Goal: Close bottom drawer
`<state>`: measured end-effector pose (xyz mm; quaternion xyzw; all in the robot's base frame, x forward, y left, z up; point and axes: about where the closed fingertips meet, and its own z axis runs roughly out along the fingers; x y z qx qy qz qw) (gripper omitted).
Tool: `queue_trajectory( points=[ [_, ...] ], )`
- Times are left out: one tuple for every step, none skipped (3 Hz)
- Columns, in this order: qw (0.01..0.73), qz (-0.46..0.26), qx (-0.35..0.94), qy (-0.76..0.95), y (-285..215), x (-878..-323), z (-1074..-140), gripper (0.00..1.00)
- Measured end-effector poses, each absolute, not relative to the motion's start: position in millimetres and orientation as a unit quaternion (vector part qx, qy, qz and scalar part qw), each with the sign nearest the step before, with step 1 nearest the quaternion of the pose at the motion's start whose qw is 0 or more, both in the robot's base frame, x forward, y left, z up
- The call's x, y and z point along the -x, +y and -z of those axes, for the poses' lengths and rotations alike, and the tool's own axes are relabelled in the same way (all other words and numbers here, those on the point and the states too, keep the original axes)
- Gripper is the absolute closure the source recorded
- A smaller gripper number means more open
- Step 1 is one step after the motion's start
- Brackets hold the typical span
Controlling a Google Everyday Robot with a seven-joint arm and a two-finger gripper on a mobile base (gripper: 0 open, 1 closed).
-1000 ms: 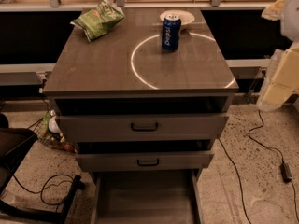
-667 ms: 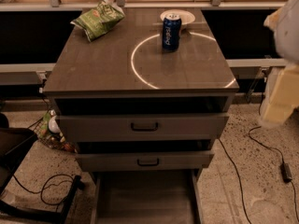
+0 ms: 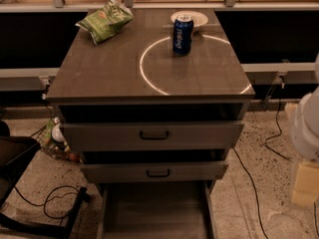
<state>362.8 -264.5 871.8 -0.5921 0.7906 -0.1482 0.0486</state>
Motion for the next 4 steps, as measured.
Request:
queue_trajectory(
  points=[
    [0.019, 0.135, 0.596, 0.792, -270, -346, -843, 0.0],
    [0.02, 0.131, 0.596, 0.792, -268, -346, -838, 0.0],
    [0.029, 0.091, 0.599, 0.795, -255, -348, -787, 0.0],
    [0.019, 0.033, 0.604, 0.796, -245, -341, -700, 0.0]
  ],
)
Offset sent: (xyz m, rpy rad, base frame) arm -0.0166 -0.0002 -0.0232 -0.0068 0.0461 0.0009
